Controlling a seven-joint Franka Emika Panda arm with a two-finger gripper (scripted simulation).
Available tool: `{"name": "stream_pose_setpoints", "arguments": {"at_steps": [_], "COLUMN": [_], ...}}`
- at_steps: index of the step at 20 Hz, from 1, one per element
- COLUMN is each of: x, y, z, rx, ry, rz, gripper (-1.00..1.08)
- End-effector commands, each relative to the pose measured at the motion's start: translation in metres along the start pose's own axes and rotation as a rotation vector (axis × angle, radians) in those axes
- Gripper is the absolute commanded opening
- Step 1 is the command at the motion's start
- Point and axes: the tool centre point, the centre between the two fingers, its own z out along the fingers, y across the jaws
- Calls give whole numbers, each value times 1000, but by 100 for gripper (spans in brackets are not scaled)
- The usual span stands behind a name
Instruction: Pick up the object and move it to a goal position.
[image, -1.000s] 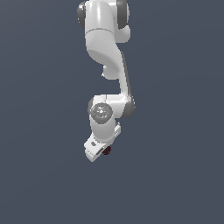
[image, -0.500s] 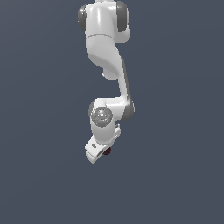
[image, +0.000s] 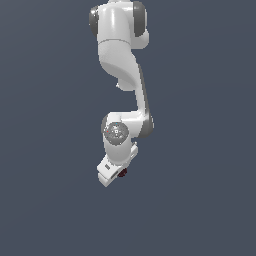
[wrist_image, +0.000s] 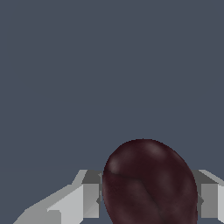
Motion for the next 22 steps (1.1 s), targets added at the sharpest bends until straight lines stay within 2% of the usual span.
{"name": "stream_pose_setpoints", "arguments": {"at_steps": [1,12,22], "x": [-1,-12,-37], "y": [0,-6,-20], "z": [-2,-47,-143], "rx": [-1,-1,-2], "ry": [0,0,-1], "rz": [0,0,0], "gripper": [-100,-100,-100]}}
